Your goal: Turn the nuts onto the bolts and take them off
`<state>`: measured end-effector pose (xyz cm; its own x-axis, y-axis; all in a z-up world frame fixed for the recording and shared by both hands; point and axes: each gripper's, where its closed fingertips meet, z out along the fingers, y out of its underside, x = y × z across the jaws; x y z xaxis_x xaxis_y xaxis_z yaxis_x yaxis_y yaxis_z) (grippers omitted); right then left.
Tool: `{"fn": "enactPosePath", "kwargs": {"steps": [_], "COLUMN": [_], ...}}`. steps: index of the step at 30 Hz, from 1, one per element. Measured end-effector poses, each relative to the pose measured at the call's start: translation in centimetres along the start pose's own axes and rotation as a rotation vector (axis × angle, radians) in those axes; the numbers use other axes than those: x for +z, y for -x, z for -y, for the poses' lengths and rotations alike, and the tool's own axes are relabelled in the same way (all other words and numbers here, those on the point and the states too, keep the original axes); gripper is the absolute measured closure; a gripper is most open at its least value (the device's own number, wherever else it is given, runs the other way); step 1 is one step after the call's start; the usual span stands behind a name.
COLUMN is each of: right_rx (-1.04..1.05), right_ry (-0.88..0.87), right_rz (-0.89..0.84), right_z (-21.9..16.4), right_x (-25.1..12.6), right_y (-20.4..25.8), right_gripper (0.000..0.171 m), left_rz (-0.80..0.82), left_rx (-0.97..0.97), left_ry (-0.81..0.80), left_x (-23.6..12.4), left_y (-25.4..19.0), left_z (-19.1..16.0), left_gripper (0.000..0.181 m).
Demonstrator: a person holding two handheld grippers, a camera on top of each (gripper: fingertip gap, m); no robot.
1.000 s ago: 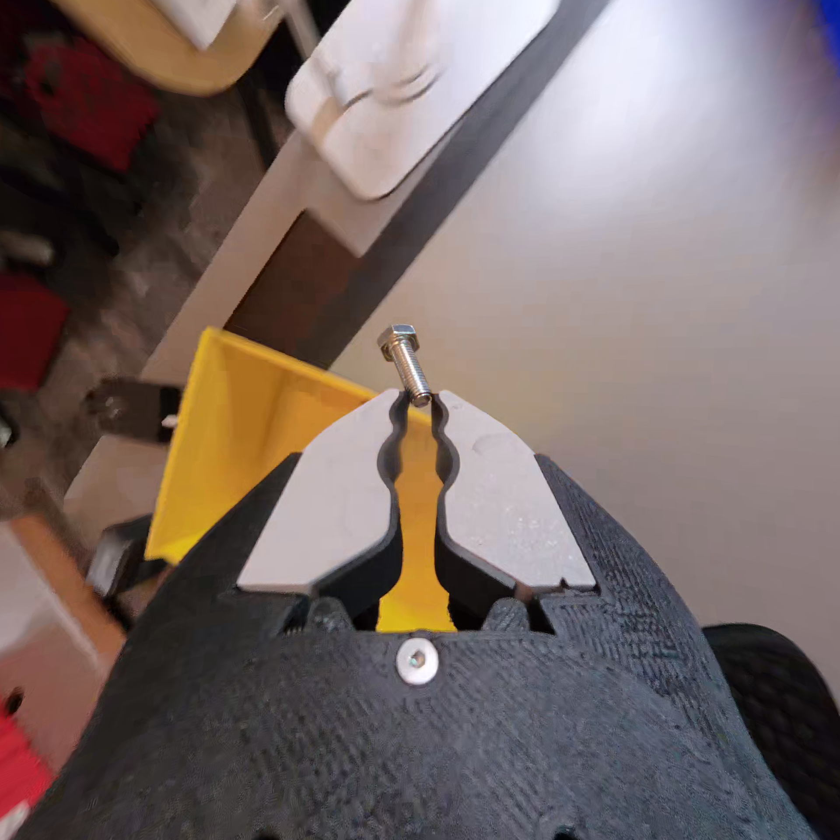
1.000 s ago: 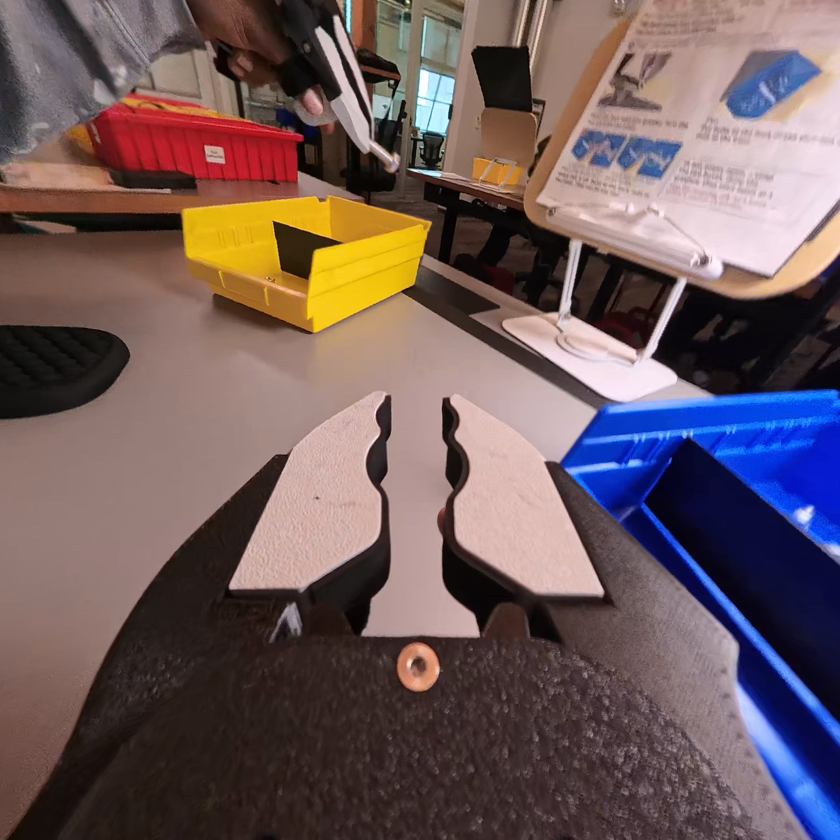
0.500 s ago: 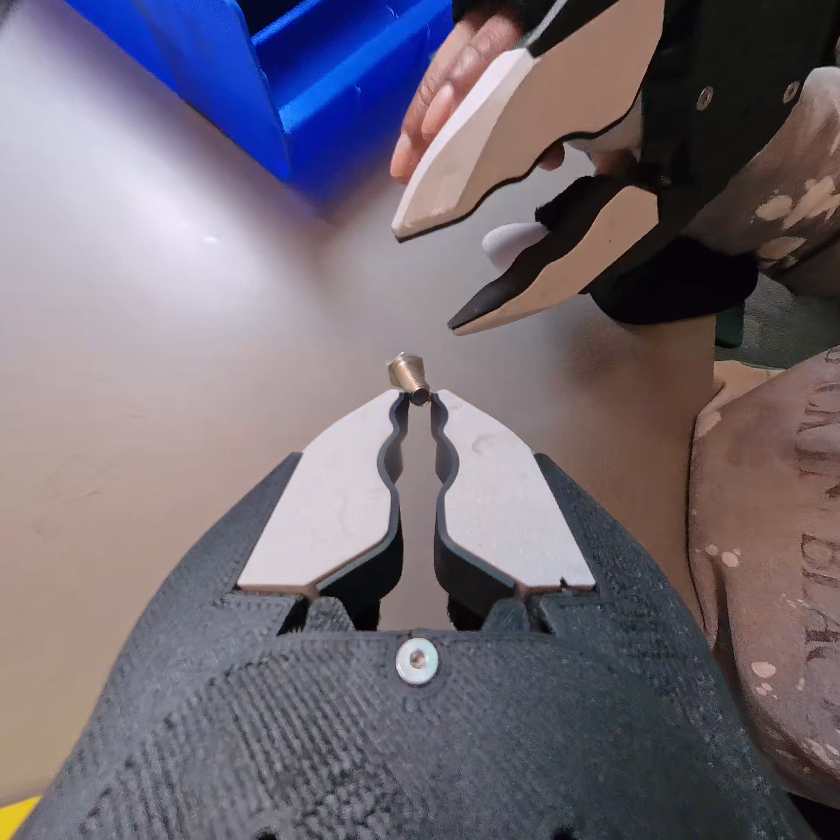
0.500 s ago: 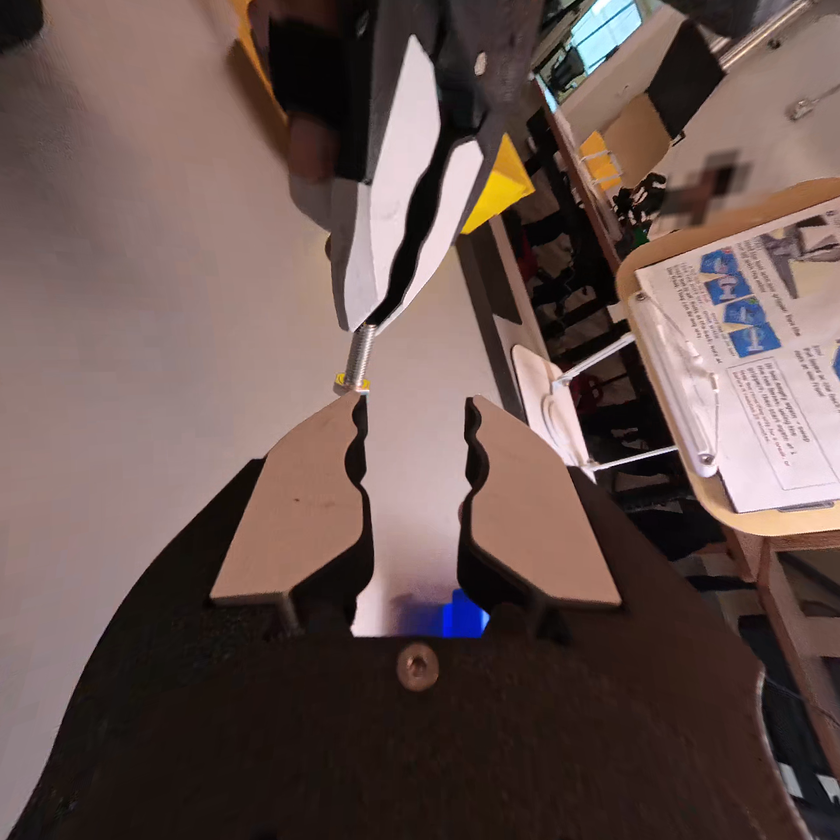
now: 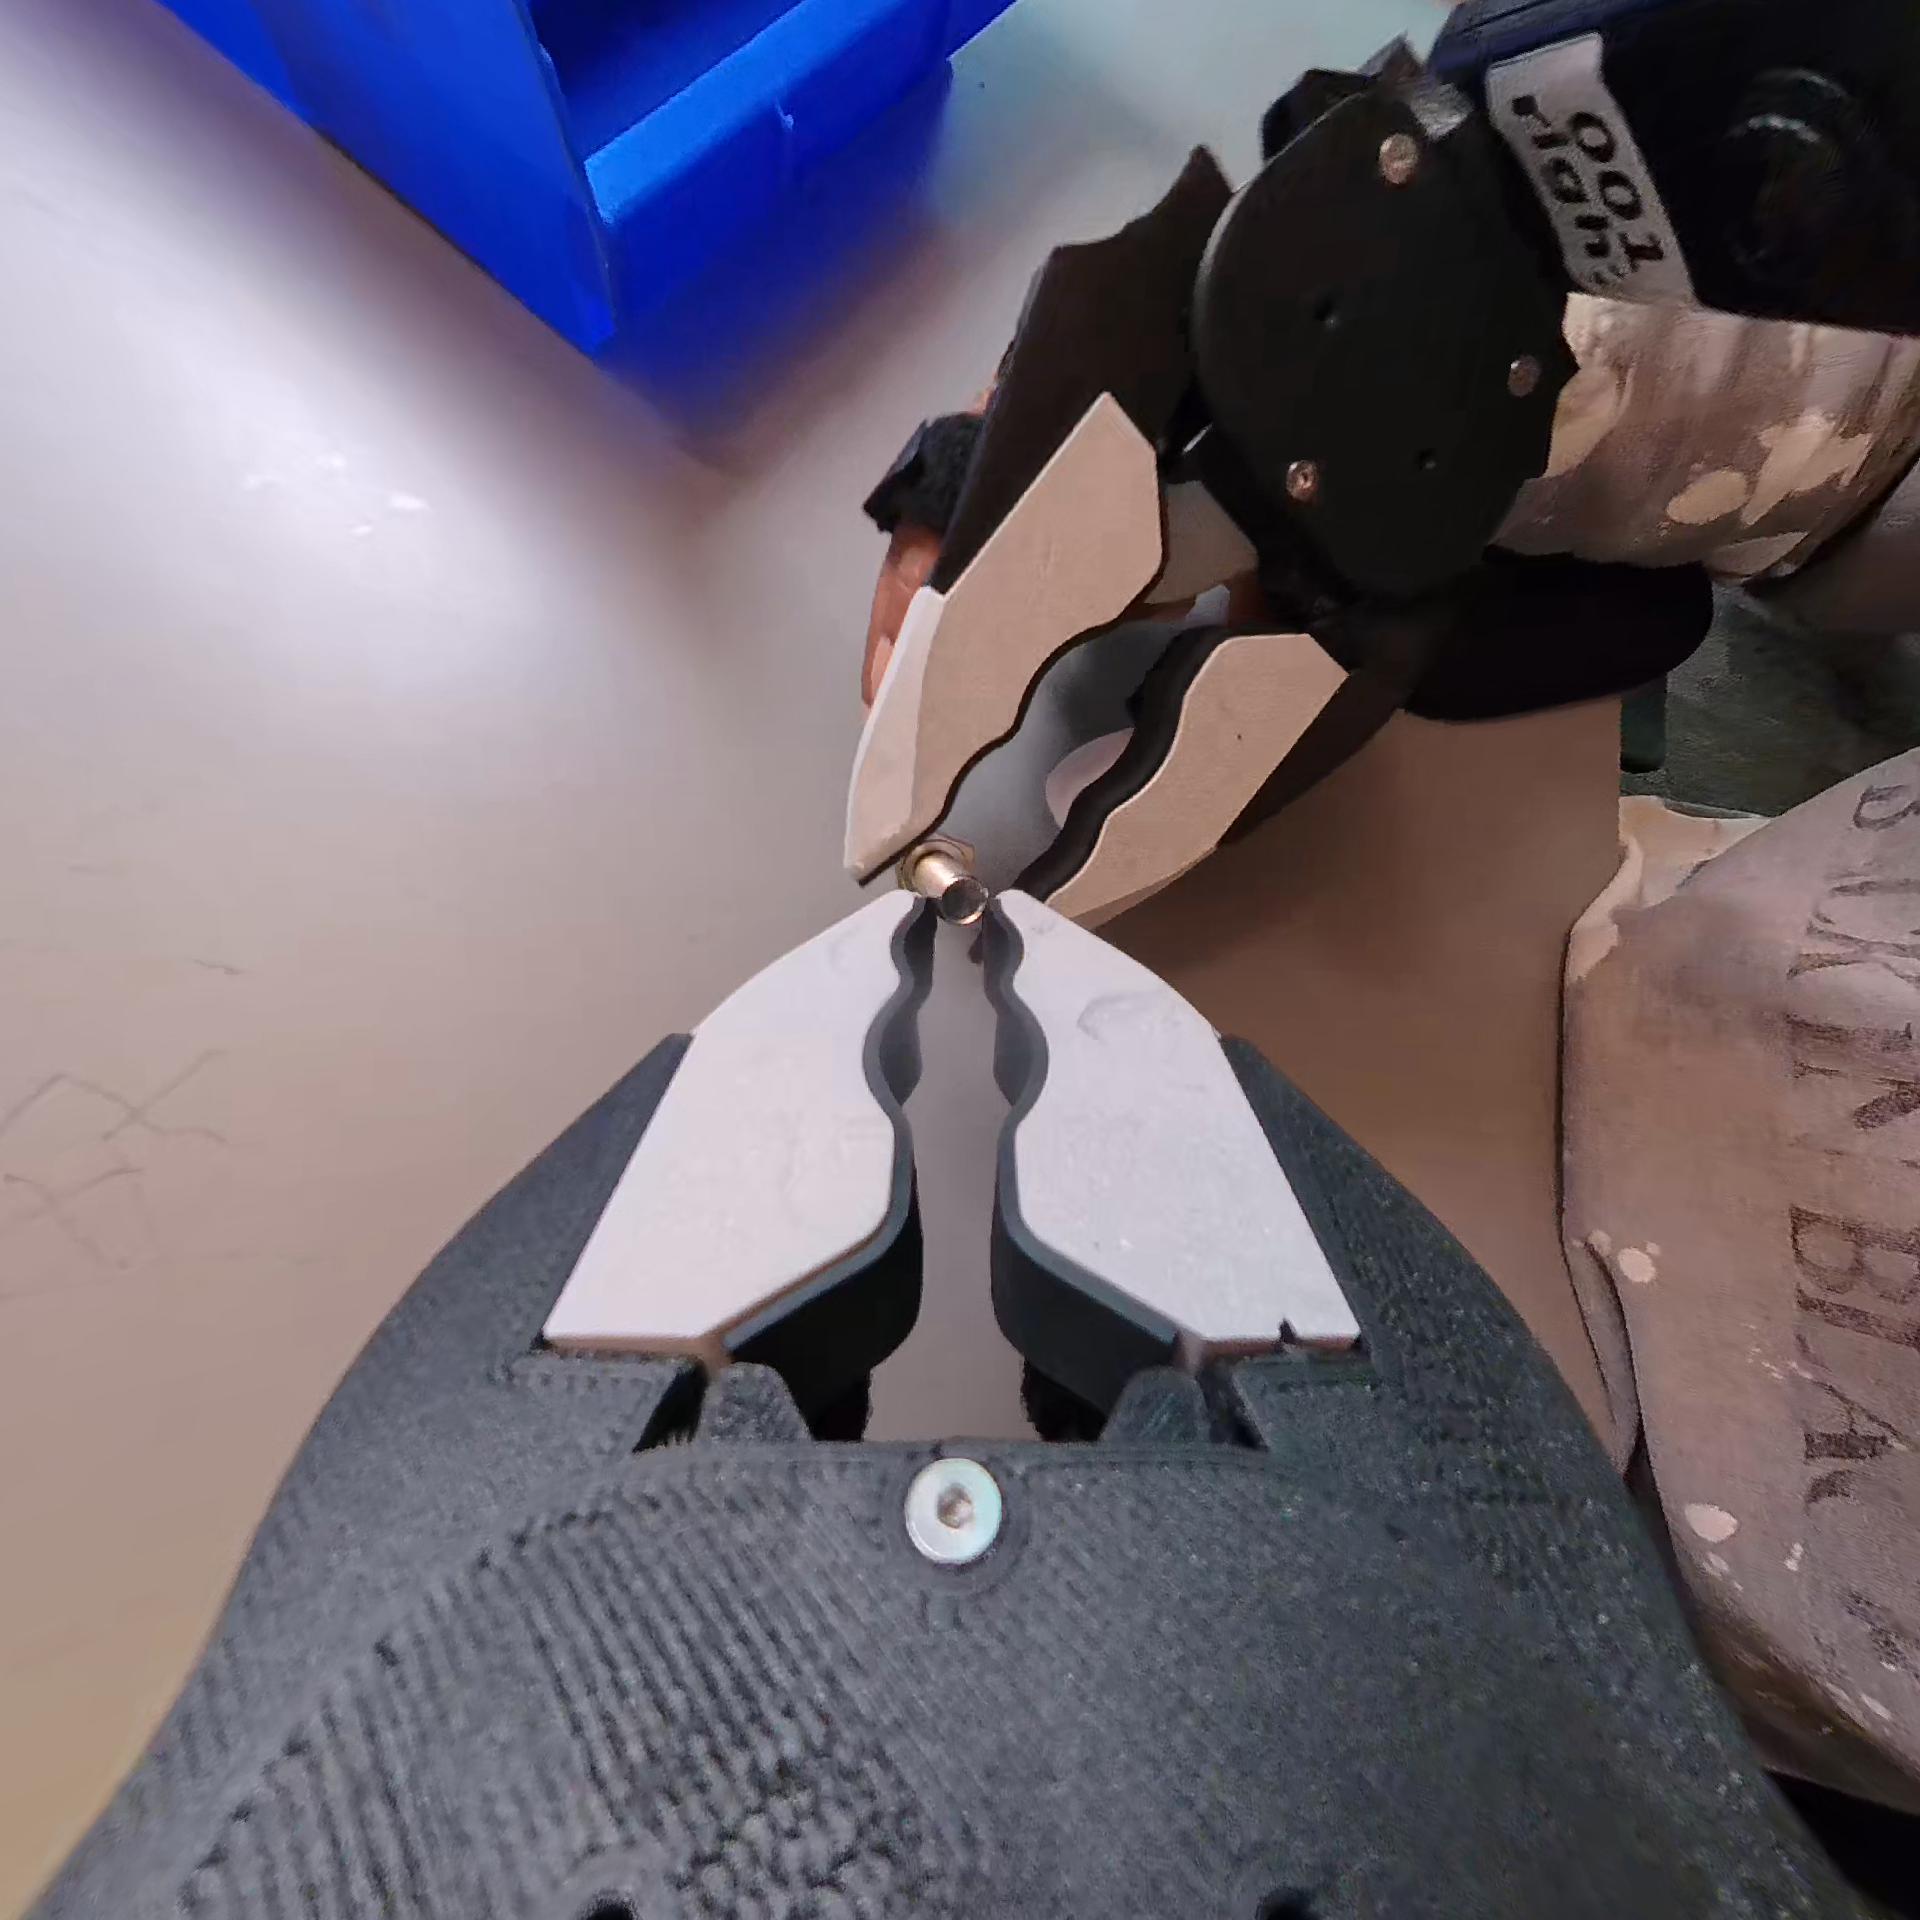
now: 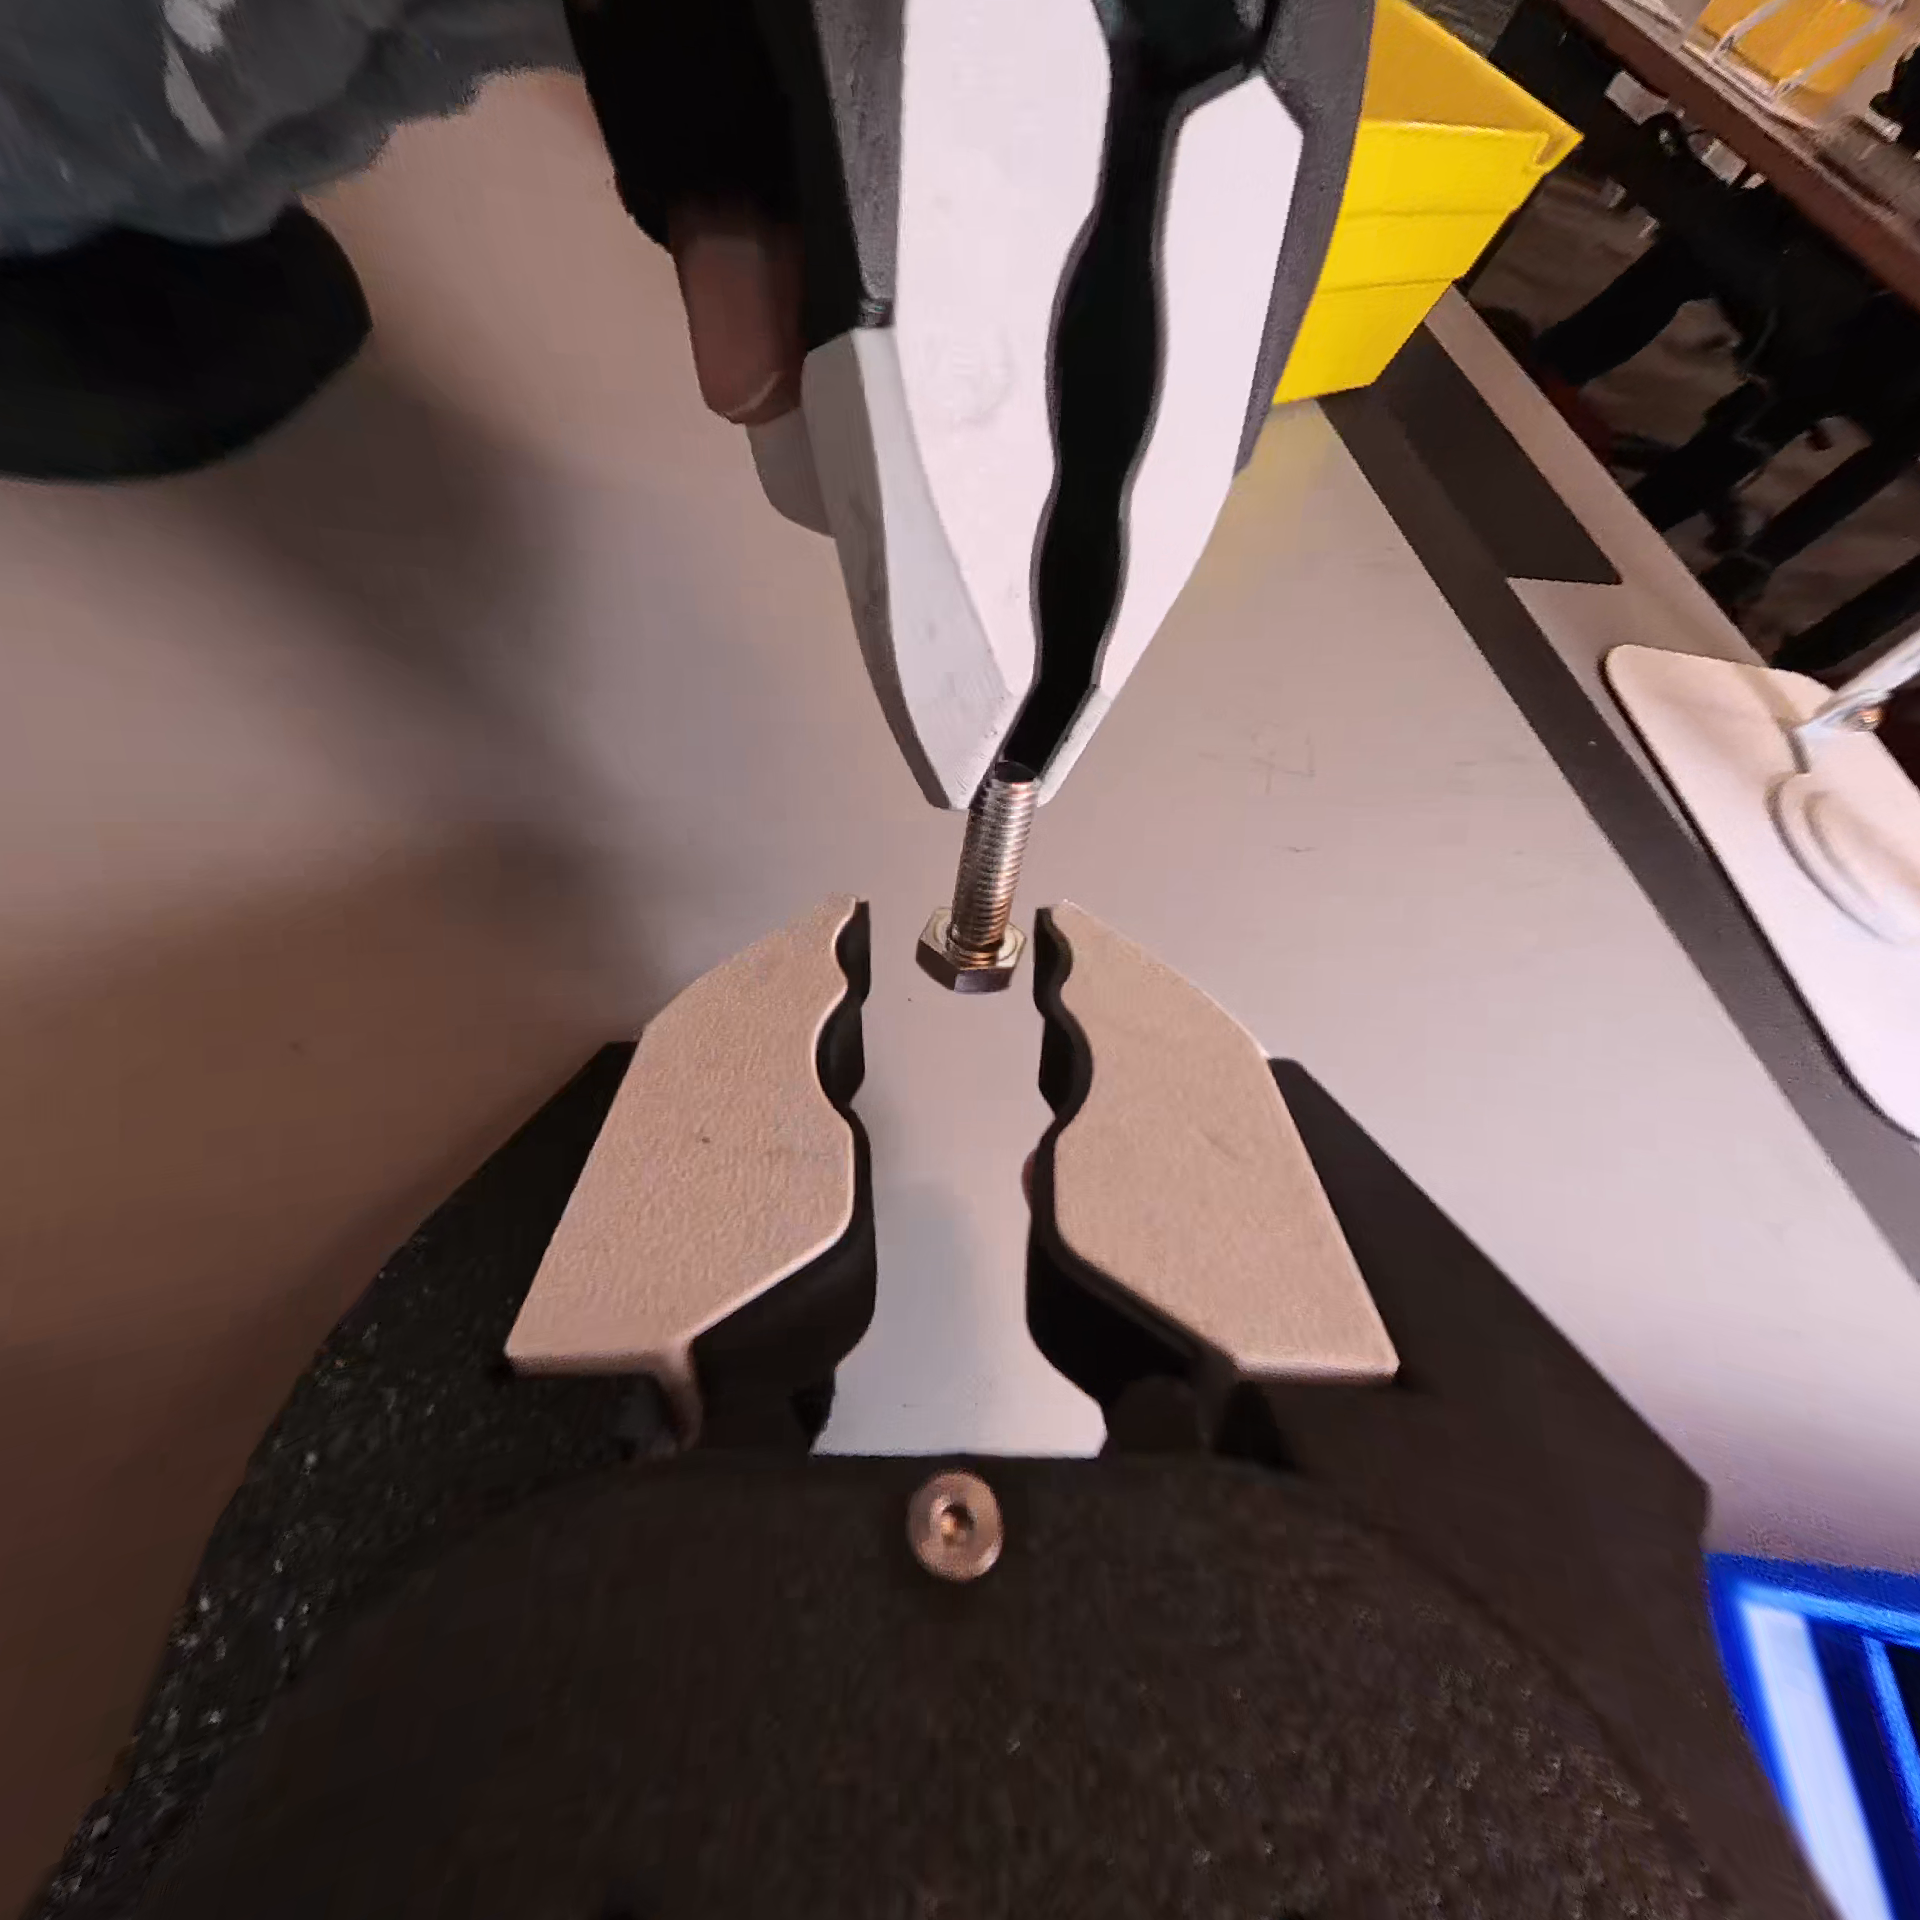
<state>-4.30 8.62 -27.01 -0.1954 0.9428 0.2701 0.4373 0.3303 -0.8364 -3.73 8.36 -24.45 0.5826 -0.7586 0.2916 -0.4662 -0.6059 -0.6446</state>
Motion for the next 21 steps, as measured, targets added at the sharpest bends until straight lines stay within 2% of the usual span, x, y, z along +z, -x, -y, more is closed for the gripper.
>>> {"fn": "enactPosePath", "kwargs": {"steps": [2,6,9,11,13,18,21], "right_rx": [0.049,0.093,0.134,0.149,0.155,0.165,0.161], "right_ry": [-0.044,-0.093,-0.19,-0.277,-0.35,-0.443,-0.453], "right_rz": [0.016,0.034,0.038,0.055,0.107,0.207,0.226], "right_z": [0.4,1.0,2.3,3.7,5.0,7.1,7.6], "right_x": [-0.1,-0.6,-1.6,-2.6,-3.7,-5.2,-5.5], "right_y": [0.1,0.1,-0.3,-0.3,0.2,1.7,2.1], "right_gripper": [0.15,0.151,0.152,0.152,0.152,0.152,0.152], "left_rz": [-0.007,-0.002,-0.009,-0.031,-0.065,-0.14,-0.148], "left_rx": [0.009,0.025,0.092,0.146,0.204,0.325,0.374], "left_ry": [-0.007,-0.039,-0.144,-0.236,-0.303,-0.344,-0.357], "left_x": [-0.1,-0.5,-1.4,-2.3,-3.2,-3.5,-3.5], "left_y": [-0.4,-0.8,-1.6,-2.5,-3.6,-6.0,-6.8], "left_z": [0.2,0.9,2.4,3.7,4.6,4.9,5.2], "left_gripper": [0.172,0.172,0.171,0.16,0.158,0.162,0.171]}}
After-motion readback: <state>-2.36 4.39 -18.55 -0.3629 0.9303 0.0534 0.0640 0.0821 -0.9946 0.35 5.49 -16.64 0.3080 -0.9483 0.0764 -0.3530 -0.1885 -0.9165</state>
